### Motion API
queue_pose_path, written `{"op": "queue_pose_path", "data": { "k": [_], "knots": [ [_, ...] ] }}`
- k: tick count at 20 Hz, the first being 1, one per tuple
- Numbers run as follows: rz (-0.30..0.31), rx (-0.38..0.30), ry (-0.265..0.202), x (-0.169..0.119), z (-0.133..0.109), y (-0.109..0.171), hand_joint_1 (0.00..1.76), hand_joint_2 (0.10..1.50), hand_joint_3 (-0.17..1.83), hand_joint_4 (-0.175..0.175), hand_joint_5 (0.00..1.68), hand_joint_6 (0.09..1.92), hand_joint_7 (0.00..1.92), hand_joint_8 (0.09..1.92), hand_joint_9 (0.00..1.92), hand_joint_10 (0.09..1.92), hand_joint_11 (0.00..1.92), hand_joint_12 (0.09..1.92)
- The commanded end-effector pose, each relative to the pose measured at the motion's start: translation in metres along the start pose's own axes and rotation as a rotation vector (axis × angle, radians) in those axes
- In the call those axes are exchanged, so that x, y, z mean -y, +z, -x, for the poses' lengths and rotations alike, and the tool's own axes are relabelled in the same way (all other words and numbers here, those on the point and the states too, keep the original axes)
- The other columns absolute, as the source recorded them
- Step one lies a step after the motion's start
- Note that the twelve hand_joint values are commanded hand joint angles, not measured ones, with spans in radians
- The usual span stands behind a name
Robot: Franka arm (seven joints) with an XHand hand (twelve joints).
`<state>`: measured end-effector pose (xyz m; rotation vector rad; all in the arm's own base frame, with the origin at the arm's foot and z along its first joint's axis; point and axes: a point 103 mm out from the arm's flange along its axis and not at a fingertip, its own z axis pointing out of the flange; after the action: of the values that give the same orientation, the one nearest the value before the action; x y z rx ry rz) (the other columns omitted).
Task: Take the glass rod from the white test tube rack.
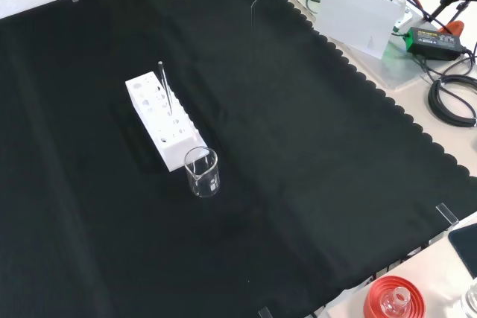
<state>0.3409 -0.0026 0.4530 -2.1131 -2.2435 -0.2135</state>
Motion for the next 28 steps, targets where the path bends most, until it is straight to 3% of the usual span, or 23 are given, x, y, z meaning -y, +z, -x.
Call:
{"op": "queue_pose_path", "data": {
  "k": [1,9,16,23,28],
  "knots": [
    [-0.006,-0.027,-0.031,-0.019,0.005,0.011,0.65,0.66,0.42,-0.129,0.23,0.09,0.11,0.89,0.26,0.96,0.15,1.47],
    [-0.023,-0.011,-0.090,-0.043,0.011,0.026,0.68,0.64,0.45,-0.143,0.27,0.14,0.21,0.91,0.35,0.93,0.22,1.46],
    [-0.069,-0.081,-0.121,-0.069,0.026,0.041,0.70,0.63,0.47,-0.149,0.26,0.24,0.22,0.91,0.33,0.94,0.21,1.46],
    [-0.097,-0.076,-0.126,-0.092,0.031,0.061,0.75,0.59,0.52,-0.168,0.16,0.53,0.25,0.94,0.35,0.95,0.23,1.46],
    [-0.105,-0.097,-0.089,-0.110,0.030,0.077,0.80,0.56,0.56,-0.175,0.17,0.65,0.32,0.97,0.41,0.94,0.29,1.45]
  ]
}}
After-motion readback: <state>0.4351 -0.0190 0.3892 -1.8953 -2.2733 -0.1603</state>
